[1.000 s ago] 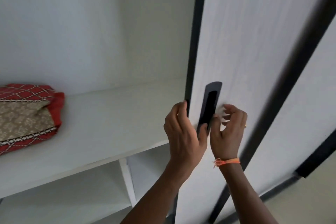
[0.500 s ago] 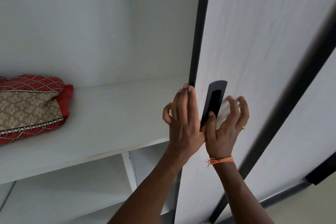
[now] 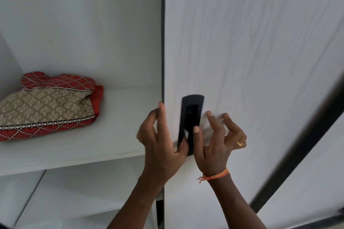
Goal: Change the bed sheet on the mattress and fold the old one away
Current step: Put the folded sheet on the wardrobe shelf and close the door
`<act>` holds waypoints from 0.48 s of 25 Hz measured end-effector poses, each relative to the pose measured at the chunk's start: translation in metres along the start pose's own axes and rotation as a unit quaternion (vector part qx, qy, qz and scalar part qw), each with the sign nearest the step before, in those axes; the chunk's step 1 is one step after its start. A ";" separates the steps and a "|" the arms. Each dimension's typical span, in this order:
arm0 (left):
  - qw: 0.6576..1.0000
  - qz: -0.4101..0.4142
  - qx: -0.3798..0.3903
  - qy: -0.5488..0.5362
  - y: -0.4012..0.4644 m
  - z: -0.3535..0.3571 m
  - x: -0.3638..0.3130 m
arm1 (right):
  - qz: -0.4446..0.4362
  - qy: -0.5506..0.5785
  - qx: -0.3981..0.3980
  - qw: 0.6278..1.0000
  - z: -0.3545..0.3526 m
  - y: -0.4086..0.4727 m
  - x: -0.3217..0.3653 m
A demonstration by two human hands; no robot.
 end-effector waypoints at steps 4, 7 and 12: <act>0.996 -0.052 -0.065 -0.044 -0.015 -0.040 0.031 | -0.102 0.062 0.053 0.991 0.022 0.001 0.035; 0.996 -0.057 -0.069 -0.024 -0.014 -0.061 0.040 | -0.152 0.078 0.053 0.984 0.042 -0.007 0.073; 0.983 -0.169 -0.069 0.026 -0.012 -0.093 0.073 | -0.201 0.120 0.064 0.970 0.067 -0.019 0.125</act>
Point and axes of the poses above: each hand's wrist, its own y-axis towards the middle knuckle, its own z-axis out of the palm, x = y × z, the point moved 5 cm from there along y, towards the middle knuckle, and after that the axes turned 10 degrees about y, right-handed, at the moved point
